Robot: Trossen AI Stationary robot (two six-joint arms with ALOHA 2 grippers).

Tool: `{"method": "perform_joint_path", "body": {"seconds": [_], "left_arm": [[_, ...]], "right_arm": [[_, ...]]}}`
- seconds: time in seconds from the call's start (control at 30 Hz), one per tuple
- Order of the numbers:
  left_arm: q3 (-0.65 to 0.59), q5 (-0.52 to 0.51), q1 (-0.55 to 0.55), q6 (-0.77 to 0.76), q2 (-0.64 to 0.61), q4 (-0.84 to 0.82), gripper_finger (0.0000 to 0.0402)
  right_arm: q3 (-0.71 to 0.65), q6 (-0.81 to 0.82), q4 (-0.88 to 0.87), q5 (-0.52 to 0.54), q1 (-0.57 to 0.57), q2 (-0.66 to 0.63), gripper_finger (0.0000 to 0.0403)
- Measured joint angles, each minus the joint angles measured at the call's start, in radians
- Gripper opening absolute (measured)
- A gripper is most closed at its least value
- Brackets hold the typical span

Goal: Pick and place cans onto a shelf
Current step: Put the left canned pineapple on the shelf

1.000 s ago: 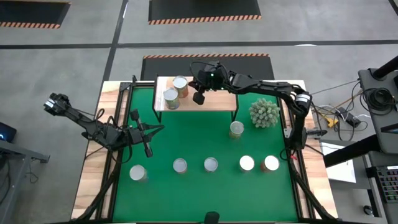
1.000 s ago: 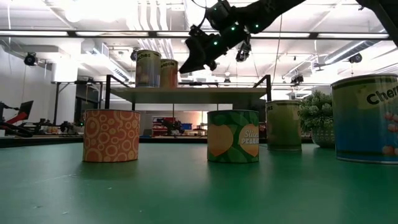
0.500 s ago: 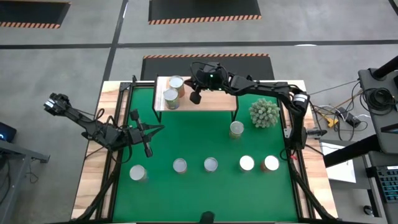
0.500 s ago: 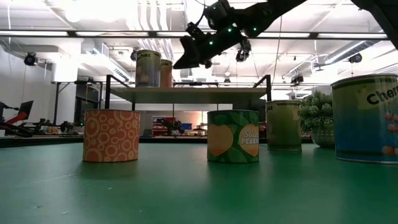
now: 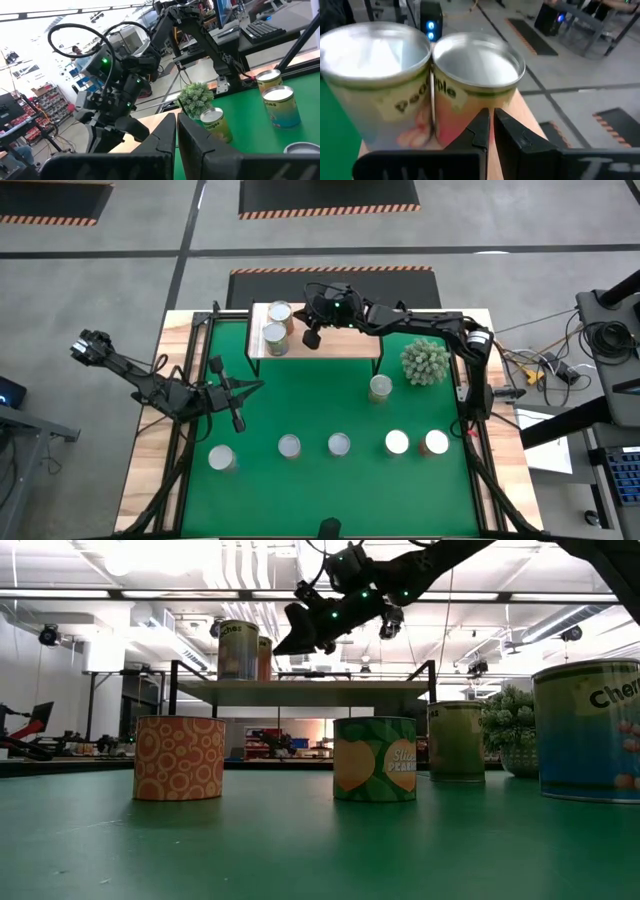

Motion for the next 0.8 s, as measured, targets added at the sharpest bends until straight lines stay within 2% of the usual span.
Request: {"method": "perform_joint_path", "body": {"seconds": [0.8], "left_arm": [[0.000,0.000,0.000,0.006,0.000,0.007,0.0000]], "right_arm": [[0.000,0.003,0.100,0.000,0.002,0.027,0.0012]]}}
